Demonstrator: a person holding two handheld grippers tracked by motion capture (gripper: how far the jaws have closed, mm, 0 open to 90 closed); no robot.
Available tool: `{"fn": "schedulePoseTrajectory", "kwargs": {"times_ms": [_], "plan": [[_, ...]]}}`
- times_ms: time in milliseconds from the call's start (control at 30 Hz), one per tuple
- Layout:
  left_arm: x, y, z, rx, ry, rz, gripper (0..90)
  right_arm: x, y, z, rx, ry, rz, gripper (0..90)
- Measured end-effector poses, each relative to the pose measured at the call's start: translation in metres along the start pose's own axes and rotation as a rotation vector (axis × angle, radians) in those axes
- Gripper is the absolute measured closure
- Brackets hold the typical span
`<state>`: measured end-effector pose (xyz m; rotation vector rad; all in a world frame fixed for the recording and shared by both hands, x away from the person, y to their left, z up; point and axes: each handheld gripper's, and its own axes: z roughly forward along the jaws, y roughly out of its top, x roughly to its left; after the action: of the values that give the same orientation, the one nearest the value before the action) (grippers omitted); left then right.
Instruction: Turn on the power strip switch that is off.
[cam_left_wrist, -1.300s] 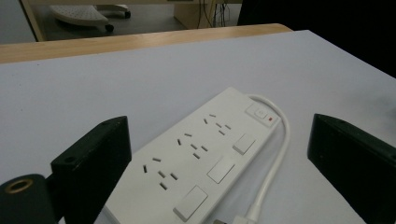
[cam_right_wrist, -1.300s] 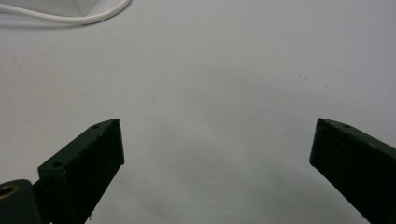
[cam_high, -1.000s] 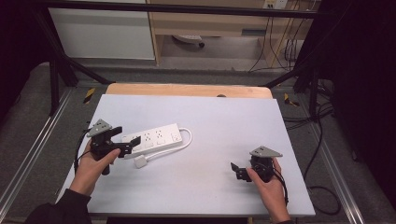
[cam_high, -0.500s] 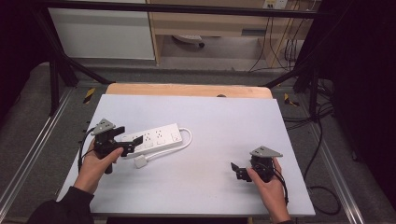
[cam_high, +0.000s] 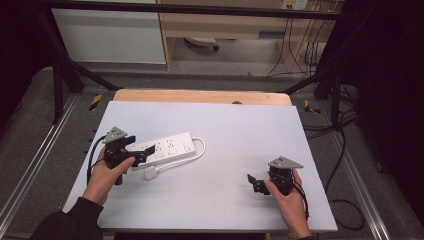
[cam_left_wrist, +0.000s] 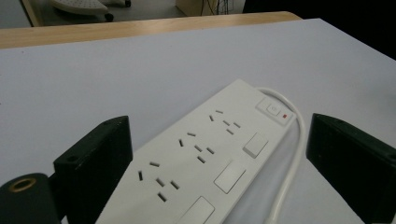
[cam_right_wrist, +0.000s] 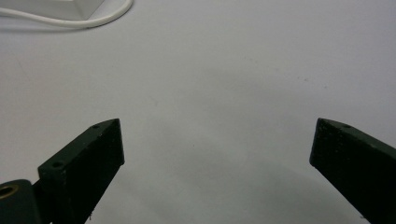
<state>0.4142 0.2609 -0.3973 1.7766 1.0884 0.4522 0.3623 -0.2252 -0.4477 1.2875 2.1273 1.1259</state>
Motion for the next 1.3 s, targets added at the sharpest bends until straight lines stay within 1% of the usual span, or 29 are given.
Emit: {"fn": "schedulePoseTrajectory", "kwargs": {"times_ms": [167, 367, 433, 600, 633, 667, 867, 1033, 1100, 1167, 1233, 1267, 1300], "plan": [[0.0, -0.001, 0.004, 0.011, 0.01, -0.002, 7.4, 0.0, 0.0, 0.0, 0.001, 0.0, -0.001, 3.4], [0.0, -0.001, 0.009, 0.018, 0.012, -0.004, 7.6, 0.0, 0.0, 0.0, 0.0, 0.0, -0.002, 3.4], [0.0, -0.002, 0.011, 0.023, 0.012, -0.006, 7.7, 0.0, 0.0, -0.001, -0.002, 0.002, 0.01, 3.4], [0.0, -0.003, 0.015, 0.033, 0.015, -0.008, 8.1, 0.0, 0.0, 0.0, 0.001, 0.001, 0.001, 3.4], [0.0, -0.003, 0.016, 0.036, 0.015, -0.007, 8.2, 0.0, 0.0, -0.001, -0.002, 0.003, 0.011, 3.4], [0.0, -0.003, 0.017, 0.038, 0.016, -0.007, 8.3, 0.0, 0.0, -0.001, -0.005, -0.001, 0.004, 3.4], [-0.002, -0.004, 0.023, 0.056, 0.018, -0.002, 9.6, -0.001, 0.0, -0.002, -0.007, -0.003, 0.005, 3.4], [-0.005, -0.005, 0.027, 0.067, 0.016, 0.009, 12.2, -0.001, 0.0, -0.002, -0.007, -0.002, 0.006, 3.4], [-0.006, -0.006, 0.028, 0.073, 0.014, 0.016, 15.3, -0.001, 0.0, -0.002, -0.008, -0.001, 0.008, 3.4], [-0.007, -0.006, 0.029, 0.077, 0.015, 0.02, 16.1, -0.001, 0.0, -0.002, -0.007, 0.0, 0.009, 3.4], [-0.008, -0.006, 0.031, 0.08, 0.013, 0.024, 20.2, -0.001, 0.0, -0.002, -0.008, 0.0, 0.009, 3.4], [-0.008, -0.007, 0.031, 0.082, 0.013, 0.028, 20.2, -0.001, 0.0, -0.002, -0.008, 0.0, 0.009, 3.4], [-0.008, -0.007, 0.032, 0.084, 0.014, 0.031, 23.4, -0.001, 0.0, -0.002, -0.008, 0.0, 0.009, 3.4]]}}
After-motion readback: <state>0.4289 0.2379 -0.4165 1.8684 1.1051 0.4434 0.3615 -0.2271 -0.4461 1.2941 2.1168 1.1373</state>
